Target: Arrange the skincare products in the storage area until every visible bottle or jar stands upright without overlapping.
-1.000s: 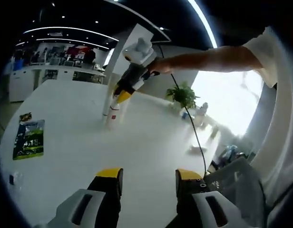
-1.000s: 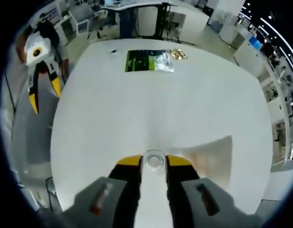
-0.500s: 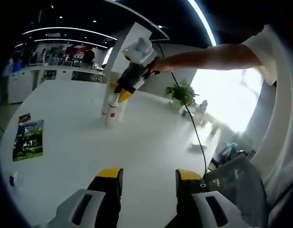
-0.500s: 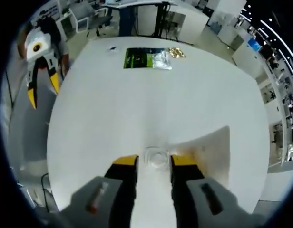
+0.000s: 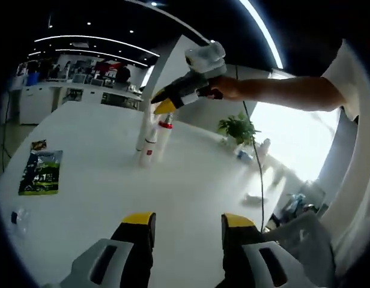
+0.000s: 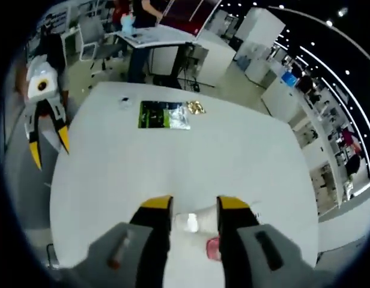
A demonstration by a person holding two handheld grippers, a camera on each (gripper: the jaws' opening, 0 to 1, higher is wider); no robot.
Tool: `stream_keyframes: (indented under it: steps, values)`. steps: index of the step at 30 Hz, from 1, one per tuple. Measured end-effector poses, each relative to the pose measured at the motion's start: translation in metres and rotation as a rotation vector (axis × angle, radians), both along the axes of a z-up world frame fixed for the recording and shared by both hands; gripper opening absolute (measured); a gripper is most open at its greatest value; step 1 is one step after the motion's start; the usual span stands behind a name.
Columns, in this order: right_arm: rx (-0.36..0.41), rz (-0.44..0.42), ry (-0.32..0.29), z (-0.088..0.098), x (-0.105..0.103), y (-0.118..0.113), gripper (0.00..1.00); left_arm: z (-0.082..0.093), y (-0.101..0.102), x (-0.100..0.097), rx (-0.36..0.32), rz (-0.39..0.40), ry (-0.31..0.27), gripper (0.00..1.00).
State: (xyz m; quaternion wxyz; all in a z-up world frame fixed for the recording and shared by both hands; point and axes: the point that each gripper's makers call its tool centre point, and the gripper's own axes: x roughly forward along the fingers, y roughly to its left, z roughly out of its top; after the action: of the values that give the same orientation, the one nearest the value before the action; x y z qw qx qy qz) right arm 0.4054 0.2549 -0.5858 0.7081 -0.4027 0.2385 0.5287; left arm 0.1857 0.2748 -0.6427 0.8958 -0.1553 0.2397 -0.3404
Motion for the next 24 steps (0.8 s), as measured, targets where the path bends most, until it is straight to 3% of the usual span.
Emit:
stream_keyframes:
  steps: [1,3,5,10,12,13,14,16,18,21,24]
  values:
    - [0.005,-0.01,0.007,0.0,-0.004,0.001,0.3,-0.001,-0.003,-0.002,0.004,-0.004,0.0,0.46]
    - [0.055,-0.049,0.028,0.002,-0.017,0.007,0.3,-0.005,-0.005,-0.006,0.076,-0.063,-0.019,0.46]
    - [0.095,-0.065,0.058,0.001,-0.029,0.011,0.3,-0.002,-0.003,-0.005,0.066,-0.039,-0.03,0.45]
    - [0.234,-0.242,0.235,-0.026,-0.067,0.013,0.31,0.012,0.007,-0.001,-0.041,0.048,-0.021,0.45]
    - [0.283,-0.333,0.286,-0.04,-0.075,0.011,0.31,0.011,0.01,-0.003,-0.016,0.046,-0.028,0.45]
    - [0.282,-0.346,0.302,-0.044,-0.079,0.011,0.31,0.011,0.012,-0.002,-0.01,0.049,-0.035,0.45]
    - [0.286,-0.422,0.33,-0.055,-0.082,0.006,0.31,0.011,0.013,-0.002,-0.015,0.053,-0.038,0.45]
    - [0.273,-0.456,0.331,-0.069,-0.085,0.001,0.31,0.009,0.013,-0.001,-0.021,0.054,-0.031,0.45]
    - [0.285,-0.539,0.395,-0.085,-0.089,-0.003,0.31,0.006,0.012,-0.001,-0.023,0.043,-0.029,0.45]
    - [0.299,-0.638,0.429,-0.103,-0.082,-0.013,0.3,0.0,0.013,0.0,-0.007,0.036,-0.015,0.45]
    - [0.253,-0.726,0.414,-0.116,-0.079,-0.027,0.3,-0.001,0.012,-0.001,-0.005,0.031,-0.015,0.45]
